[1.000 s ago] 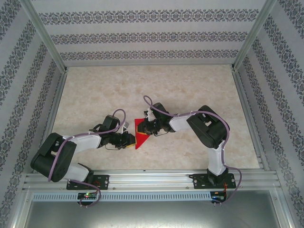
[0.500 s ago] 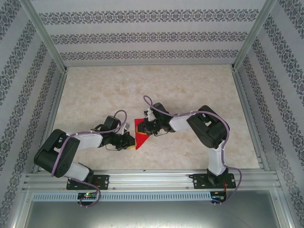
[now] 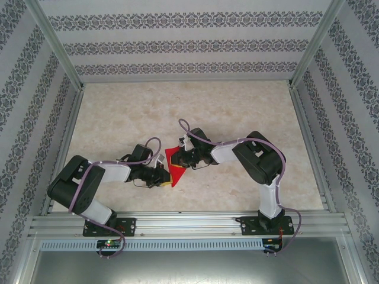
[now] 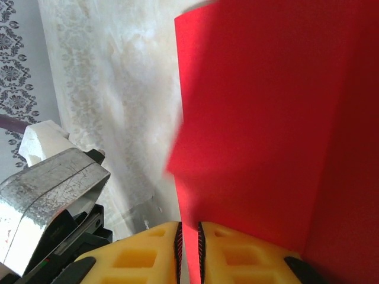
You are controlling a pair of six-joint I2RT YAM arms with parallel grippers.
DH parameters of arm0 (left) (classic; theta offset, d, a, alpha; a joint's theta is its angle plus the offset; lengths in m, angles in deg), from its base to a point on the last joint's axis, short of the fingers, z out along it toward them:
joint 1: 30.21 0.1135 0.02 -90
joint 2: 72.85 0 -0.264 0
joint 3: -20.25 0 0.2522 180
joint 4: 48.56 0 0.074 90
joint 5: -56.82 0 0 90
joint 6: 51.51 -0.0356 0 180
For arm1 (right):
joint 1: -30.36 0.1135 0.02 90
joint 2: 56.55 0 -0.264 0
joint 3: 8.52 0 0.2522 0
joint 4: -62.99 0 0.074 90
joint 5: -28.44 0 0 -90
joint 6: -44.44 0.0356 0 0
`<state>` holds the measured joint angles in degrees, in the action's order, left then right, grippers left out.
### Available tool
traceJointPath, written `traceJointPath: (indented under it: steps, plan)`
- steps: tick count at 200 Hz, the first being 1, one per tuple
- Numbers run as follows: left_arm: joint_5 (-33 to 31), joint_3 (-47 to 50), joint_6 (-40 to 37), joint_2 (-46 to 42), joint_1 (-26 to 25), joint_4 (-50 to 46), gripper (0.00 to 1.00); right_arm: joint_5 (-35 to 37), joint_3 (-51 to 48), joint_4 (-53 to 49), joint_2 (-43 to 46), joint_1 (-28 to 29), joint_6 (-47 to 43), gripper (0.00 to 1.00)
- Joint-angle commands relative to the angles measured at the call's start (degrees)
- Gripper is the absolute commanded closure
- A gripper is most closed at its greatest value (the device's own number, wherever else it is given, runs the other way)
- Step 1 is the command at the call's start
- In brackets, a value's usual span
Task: Fold a paper plane with a square sheet of paper (pick it up from the middle)
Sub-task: Fourth fold the wing at the center of the table.
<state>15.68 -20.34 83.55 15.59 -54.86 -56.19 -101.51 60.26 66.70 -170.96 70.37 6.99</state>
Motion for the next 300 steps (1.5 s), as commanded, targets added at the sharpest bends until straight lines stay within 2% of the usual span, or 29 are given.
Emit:
traceJointPath:
  steps: [1,71,85,107,129,140,153,168,186,225,261,283,300]
  plan:
    - [1.4,-2.0,-1.6,1.3,-1.3,3.3,0.92,2.4,-0.6,-3.1,-3.2,1.1,-0.7,0.81]
    - [-0.9,-1.4,-1.0,3.2,-2.2,1.2,0.9,2.9,-0.9,-3.9,-3.3,1.1,-1.3,0.81]
    - [-1.0,-1.8,-1.3,2.1,-2.3,0.4,0.77,2.9,-0.9,-4.0,-3.2,1.1,-1.4,0.81]
    - [-6.8,-1.7,-1.1,-5.1,-2.2,-4.2,0.71,3.4,-1.2,-4.4,-2.7,1.1,-1.4,0.81]
    - [-18.7,-2.9,-1.2,-15.4,-1.8,-15.1,0.7,3.8,-2.1,-3.7,-2.2,1.2,-1.0,0.81]
    - [-23.8,-3.7,-0.5,-19.4,-0.2,-20.5,0.7,3.8,-2.6,-3.0,-2.3,1.3,-0.6,0.81]
    - [-25.9,-3.6,1.3,-22.5,3.0,-23.1,0.7,3.6,-3.1,-2.3,-2.3,1.4,-0.3,0.81]
    - [-23.5,-3.3,3.2,-21.4,8.1,-21.6,0.66,3.9,-3.8,-1.6,-2.0,1.4,0.3,0.81]
    - [-18.4,-5.3,4.9,-15.5,11.5,-16.2,0.68,4.5,-4.6,-0.9,-1.6,1.6,0.9,0.81]
    - [-13.7,-15.3,5.8,-2.2,11.6,-11.2,0.73,5.9,-4.7,-1.3,-1.1,2.0,1.7,0.81]
    - [-10.8,-20.1,4.9,4.0,11.4,-11.6,0.73,8.0,-5.0,-1.8,-0.9,2.4,2.7,0.82]
    - [-6.0,-19.9,6.0,7.1,10.6,-7.9,0.75,9.0,-5.1,-2.5,-0.6,2.7,2.9,0.82]
    - [-5.9,-19.8,6.2,8.5,9.3,-7.8,0.79,9.5,-5.0,-3.0,-0.6,2.7,3.1,0.82]
